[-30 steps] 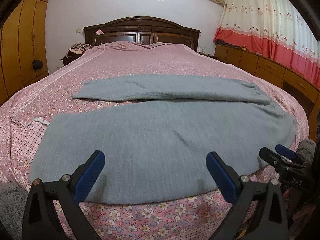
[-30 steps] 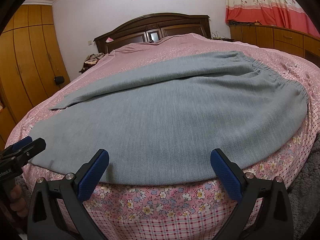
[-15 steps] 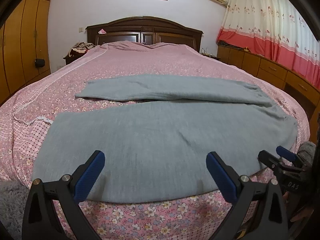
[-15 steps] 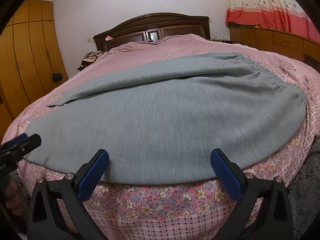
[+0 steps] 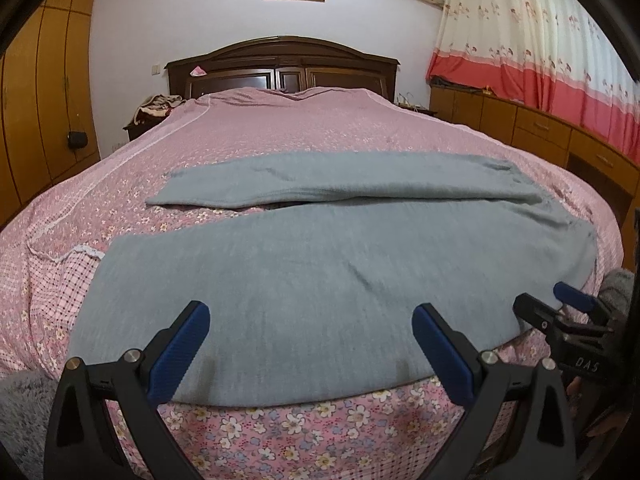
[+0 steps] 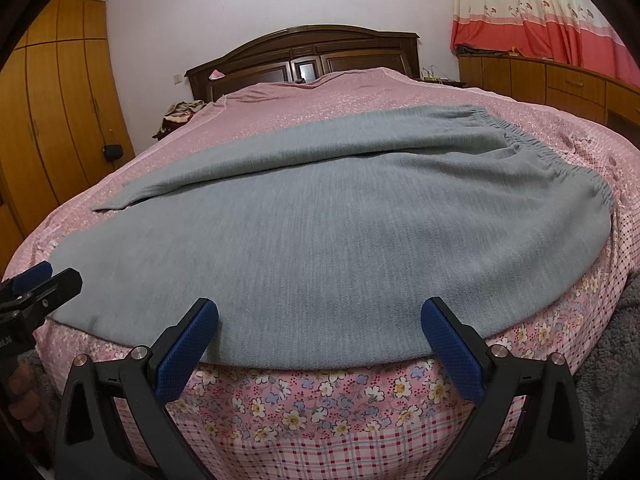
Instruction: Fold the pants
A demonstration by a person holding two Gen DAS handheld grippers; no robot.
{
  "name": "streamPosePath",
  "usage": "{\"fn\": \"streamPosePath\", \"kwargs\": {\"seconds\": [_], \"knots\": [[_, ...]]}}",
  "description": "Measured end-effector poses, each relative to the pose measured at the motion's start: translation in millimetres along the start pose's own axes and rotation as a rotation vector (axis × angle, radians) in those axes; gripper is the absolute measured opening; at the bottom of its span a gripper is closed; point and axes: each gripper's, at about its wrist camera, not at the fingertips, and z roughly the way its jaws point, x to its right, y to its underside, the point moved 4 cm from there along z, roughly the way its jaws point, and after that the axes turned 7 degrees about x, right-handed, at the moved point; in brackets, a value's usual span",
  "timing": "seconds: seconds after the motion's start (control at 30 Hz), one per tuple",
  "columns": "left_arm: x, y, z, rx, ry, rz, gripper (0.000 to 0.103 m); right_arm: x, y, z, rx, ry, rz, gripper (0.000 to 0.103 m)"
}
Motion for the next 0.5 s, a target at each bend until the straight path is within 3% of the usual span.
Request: {"fn": "streamPosePath", "kwargs": {"seconds": [0.5], "knots": [[17.6, 4.5, 5.1, -0.019, 0.028, 0.081, 0.103, -1.3, 0.4, 1.9, -0.003, 0.011, -0.013, 0.103]]}}
